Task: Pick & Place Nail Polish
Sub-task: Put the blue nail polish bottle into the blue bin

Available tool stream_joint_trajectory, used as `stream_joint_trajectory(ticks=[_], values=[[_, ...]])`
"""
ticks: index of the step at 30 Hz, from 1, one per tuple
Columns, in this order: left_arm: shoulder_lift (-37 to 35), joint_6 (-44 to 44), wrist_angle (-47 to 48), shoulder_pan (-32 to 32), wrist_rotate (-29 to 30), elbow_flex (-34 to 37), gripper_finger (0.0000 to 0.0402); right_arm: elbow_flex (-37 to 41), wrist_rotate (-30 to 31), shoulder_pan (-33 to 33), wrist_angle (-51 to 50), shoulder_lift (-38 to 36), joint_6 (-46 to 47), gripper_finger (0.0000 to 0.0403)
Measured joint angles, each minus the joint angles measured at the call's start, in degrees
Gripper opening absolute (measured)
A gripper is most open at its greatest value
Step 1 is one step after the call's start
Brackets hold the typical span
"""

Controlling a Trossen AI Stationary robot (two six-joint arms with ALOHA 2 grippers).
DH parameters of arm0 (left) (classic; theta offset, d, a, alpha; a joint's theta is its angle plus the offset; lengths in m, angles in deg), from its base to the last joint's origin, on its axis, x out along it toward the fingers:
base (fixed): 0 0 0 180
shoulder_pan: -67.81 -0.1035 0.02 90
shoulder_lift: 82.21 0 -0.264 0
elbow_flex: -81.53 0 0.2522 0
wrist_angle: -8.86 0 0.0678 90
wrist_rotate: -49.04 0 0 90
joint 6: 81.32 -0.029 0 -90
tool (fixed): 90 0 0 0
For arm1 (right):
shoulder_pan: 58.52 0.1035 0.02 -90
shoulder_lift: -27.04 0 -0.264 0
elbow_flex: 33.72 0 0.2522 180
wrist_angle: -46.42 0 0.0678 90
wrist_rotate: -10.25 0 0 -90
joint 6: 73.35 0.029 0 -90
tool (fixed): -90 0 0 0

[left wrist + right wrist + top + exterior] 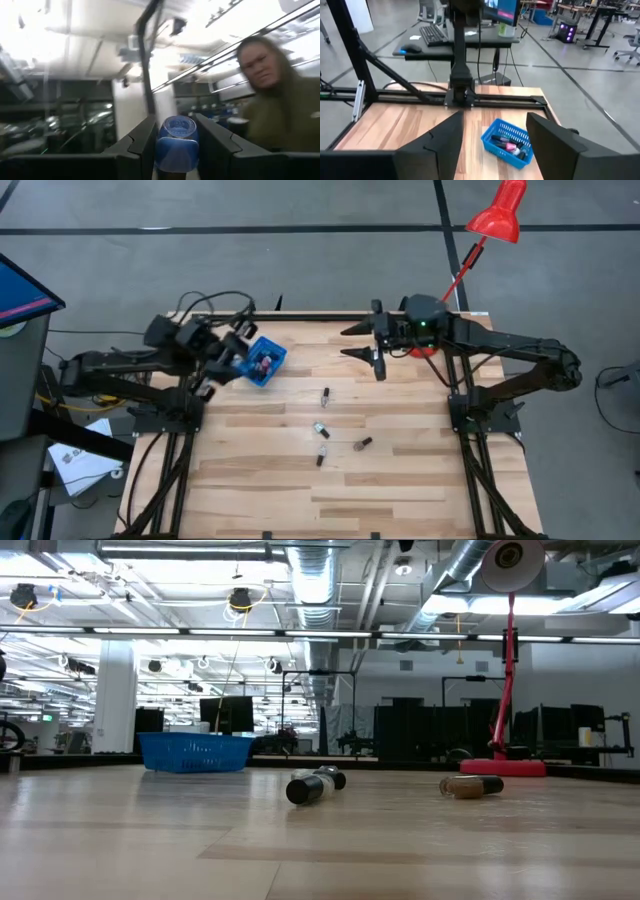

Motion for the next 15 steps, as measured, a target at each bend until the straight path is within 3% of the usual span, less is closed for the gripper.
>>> stream_joint_trajectory(ticks=[15], values=[[-4.76, -0.48, -0.4, 6.51, -2.46, 0.0, 0.0111, 0.0, -0.02, 0.0, -1.68, 0.47, -0.13, 0.0193]])
